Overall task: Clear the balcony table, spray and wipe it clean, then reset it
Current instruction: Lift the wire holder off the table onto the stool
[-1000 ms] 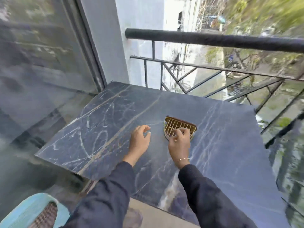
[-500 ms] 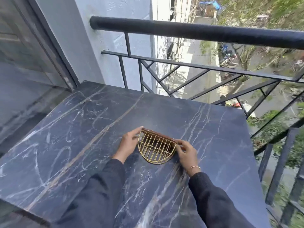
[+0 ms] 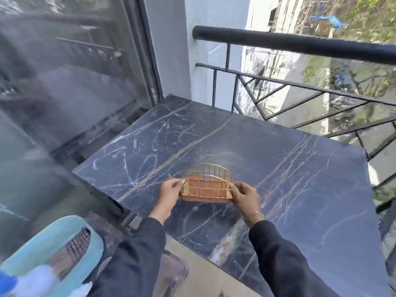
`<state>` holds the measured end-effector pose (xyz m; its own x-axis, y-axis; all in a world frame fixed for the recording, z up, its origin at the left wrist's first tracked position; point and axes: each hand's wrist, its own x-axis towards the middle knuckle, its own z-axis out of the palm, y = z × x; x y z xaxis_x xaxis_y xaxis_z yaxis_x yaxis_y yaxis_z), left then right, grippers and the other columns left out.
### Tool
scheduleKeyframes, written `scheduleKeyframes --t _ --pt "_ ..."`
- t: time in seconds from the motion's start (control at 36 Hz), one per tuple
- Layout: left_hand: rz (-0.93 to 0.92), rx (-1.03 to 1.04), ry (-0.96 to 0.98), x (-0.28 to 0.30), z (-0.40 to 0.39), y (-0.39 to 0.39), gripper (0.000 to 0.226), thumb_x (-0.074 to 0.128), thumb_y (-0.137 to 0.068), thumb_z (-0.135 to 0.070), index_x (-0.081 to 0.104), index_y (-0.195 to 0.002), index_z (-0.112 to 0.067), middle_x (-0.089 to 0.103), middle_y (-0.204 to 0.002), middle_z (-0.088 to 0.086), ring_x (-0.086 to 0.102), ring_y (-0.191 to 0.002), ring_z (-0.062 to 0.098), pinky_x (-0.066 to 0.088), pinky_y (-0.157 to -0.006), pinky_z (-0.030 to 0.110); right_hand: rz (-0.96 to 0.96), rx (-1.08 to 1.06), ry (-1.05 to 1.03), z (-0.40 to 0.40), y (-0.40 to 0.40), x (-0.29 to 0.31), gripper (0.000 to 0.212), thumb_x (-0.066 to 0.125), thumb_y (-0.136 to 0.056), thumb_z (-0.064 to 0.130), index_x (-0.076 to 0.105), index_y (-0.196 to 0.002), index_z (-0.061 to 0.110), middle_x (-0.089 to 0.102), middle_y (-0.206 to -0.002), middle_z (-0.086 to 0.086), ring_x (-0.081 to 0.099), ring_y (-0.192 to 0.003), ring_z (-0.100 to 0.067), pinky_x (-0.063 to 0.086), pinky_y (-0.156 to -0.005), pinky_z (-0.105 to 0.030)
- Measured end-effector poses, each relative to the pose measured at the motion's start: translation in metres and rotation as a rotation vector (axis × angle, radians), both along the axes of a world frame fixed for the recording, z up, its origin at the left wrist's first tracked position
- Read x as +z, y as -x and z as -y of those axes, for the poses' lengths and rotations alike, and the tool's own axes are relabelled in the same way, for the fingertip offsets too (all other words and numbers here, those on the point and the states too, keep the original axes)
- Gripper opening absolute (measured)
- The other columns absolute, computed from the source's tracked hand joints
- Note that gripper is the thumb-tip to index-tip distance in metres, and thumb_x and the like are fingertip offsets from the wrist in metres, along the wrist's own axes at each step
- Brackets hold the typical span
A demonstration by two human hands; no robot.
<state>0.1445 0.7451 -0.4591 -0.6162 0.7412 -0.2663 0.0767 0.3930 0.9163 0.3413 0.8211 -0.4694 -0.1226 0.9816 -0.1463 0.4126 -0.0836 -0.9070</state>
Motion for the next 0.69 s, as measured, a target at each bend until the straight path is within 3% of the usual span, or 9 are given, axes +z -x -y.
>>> scheduleKeyframes --t 0.08,0.19,0.25,0.33,0.42,0.5,0.56,0.61,0.69 --pt "0.012 0.103 -0.011 0.002 0.069 0.016 0.013 0.057 -0.094 -0.008 0.068 -0.098 -0.004 0.064 -0.089 0.001 0.057 -0.075 0.011 0.044 -0.063 0.016 -0.024 0.066 0.023 0.050 0.026 -0.001 0.014 0.063 -0.085 0.020 0.065 -0.072 0.017 0.055 -0.063 0.002 0.049 -0.066 -0.013 0.043 -0.067 -0.032" --pt "0.106 0.281 0.014 -0.002 0.163 0.037 0.016 0.056 -0.094 -0.007 0.069 -0.100 0.000 0.064 -0.076 0.002 0.057 -0.071 0.019 0.050 -0.069 0.035 -0.052 0.195 0.063 0.124 0.064 -0.004 0.015 0.062 -0.086 0.017 0.071 -0.078 0.007 0.056 -0.057 0.005 0.049 -0.056 -0.008 0.043 -0.056 -0.022" --pt "0.065 0.343 0.032 -0.002 0.211 0.045 0.012 0.056 -0.094 -0.008 0.068 -0.095 -0.007 0.063 -0.077 0.000 0.057 -0.074 0.019 0.046 -0.068 0.034 -0.049 0.269 0.087 0.162 0.082 -0.008 0.015 0.060 -0.088 0.017 0.071 -0.082 0.008 0.055 -0.053 0.005 0.047 -0.047 -0.009 0.042 -0.045 -0.019" --pt "0.026 0.438 0.053 -0.010 0.267 0.050 0.010 0.056 -0.094 -0.009 0.066 -0.093 -0.012 0.063 -0.078 0.000 0.059 -0.077 0.022 0.041 -0.068 0.028 -0.021 0.383 0.123 0.205 0.102 -0.024 0.015 0.060 -0.088 0.023 0.071 -0.084 0.014 0.058 -0.062 0.000 0.050 -0.056 -0.016 0.045 -0.055 -0.030" --pt "0.065 0.552 0.073 -0.026 0.322 0.056 0.009 0.056 -0.093 -0.003 0.064 -0.094 -0.006 0.058 -0.068 -0.001 0.054 -0.059 0.015 0.042 -0.049 0.021 0.061 0.498 0.172 0.248 0.122 -0.047 0.015 0.060 -0.087 0.024 0.066 -0.073 0.025 0.056 -0.062 0.005 0.052 -0.067 -0.019 0.045 -0.065 -0.038" --pt "0.070 0.638 0.106 -0.044 0.366 0.063 0.009 0.056 -0.091 0.001 0.064 -0.093 -0.005 0.056 -0.066 0.000 0.048 -0.053 0.012 0.035 -0.039 0.009 0.123 0.613 0.210 0.285 0.141 -0.058 0.011 0.059 -0.088 0.022 0.067 -0.080 0.022 0.063 -0.074 0.000 0.057 -0.074 -0.019 0.047 -0.073 -0.036" --pt "0.107 0.687 0.141 -0.060 0.387 0.066 0.013 0.060 -0.090 -0.003 0.064 -0.083 -0.013 0.061 -0.070 0.004 0.052 -0.060 0.019 0.042 -0.050 0.014 0.178 0.660 0.231 0.300 0.151 -0.067 0.014 0.056 -0.090 0.022 0.067 -0.085 0.015 0.064 -0.079 -0.005 0.059 -0.078 -0.021 0.044 -0.072 -0.029" --pt "0.166 0.720 0.176 -0.077 0.402 0.071 0.011 0.062 -0.089 -0.007 0.067 -0.083 -0.015 0.066 -0.082 0.012 0.056 -0.069 0.023 0.046 -0.062 0.028 0.234 0.679 0.256 0.309 0.161 -0.078 0.022 0.053 -0.092 0.024 0.069 -0.092 0.008 0.067 -0.085 -0.009 0.063 -0.083 -0.028 0.048 -0.076 -0.033" --pt "0.217 0.760 0.213 -0.101 0.414 0.081 0.012 0.059 -0.092 -0.007 0.068 -0.098 -0.007 0.066 -0.084 0.012 0.054 -0.061 0.021 0.045 -0.052 0.026 0.339 0.732 0.329 0.318 0.180 -0.097 0.026 0.049 -0.093 0.025 0.067 -0.090 0.008 0.062 -0.083 -0.011 0.062 -0.083 -0.032 0.052 -0.085 -0.044"
